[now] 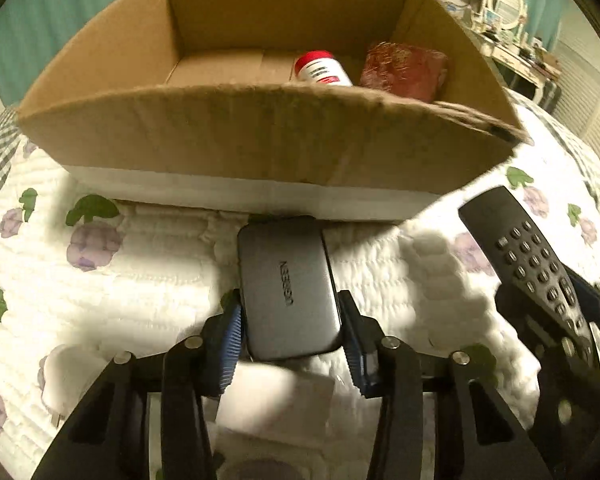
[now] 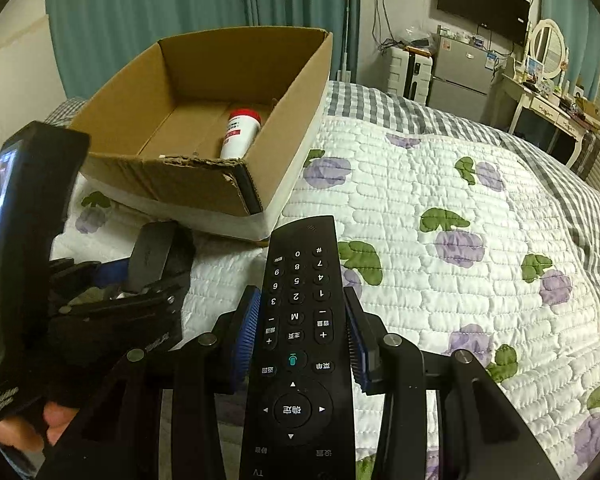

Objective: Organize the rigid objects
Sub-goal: 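Grasp the black TV remote with the right tool while the left tool grasps the grey UGREEN hub, then carry the grey hub into the box and open the left tool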

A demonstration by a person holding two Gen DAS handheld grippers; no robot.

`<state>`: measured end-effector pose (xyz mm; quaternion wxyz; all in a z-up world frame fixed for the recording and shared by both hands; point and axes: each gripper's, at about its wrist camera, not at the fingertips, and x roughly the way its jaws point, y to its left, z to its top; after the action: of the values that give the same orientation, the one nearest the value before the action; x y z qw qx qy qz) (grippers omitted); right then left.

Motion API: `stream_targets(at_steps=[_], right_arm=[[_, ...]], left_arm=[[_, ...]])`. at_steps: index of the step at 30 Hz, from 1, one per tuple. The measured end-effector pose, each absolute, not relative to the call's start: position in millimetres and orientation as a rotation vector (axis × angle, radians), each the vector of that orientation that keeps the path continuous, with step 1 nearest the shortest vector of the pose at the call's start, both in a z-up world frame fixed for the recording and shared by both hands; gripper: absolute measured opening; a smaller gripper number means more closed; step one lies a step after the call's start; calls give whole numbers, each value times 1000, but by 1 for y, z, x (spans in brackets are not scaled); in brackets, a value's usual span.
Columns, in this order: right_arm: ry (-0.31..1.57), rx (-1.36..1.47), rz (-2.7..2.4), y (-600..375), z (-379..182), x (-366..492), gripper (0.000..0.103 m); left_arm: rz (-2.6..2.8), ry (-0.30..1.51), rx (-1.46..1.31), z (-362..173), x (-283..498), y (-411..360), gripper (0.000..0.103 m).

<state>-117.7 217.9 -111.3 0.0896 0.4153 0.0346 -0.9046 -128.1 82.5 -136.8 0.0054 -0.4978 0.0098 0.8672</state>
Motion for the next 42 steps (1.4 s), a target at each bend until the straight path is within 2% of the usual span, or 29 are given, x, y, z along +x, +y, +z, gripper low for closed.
stream_targets(at_steps=[7, 16, 26, 34, 42], right_arm=[[133, 1211, -2726, 216, -96, -103, 40], [165, 1072, -2793, 213, -43, -80, 40], [169, 939, -2818, 202, 10, -76, 40], [186, 838, -2811, 194, 38, -112, 40], [206, 840, -2770, 175, 22, -181, 40]], left_arm=[[2730, 75, -1463, -116, -98, 83, 43], [2700, 114, -1329, -79, -58, 69, 42], [2768, 77, -1076, 3, -53, 63, 42], [2836, 128, -941, 45, -90, 50, 42], [2864, 212, -965, 26, -169, 43, 42]])
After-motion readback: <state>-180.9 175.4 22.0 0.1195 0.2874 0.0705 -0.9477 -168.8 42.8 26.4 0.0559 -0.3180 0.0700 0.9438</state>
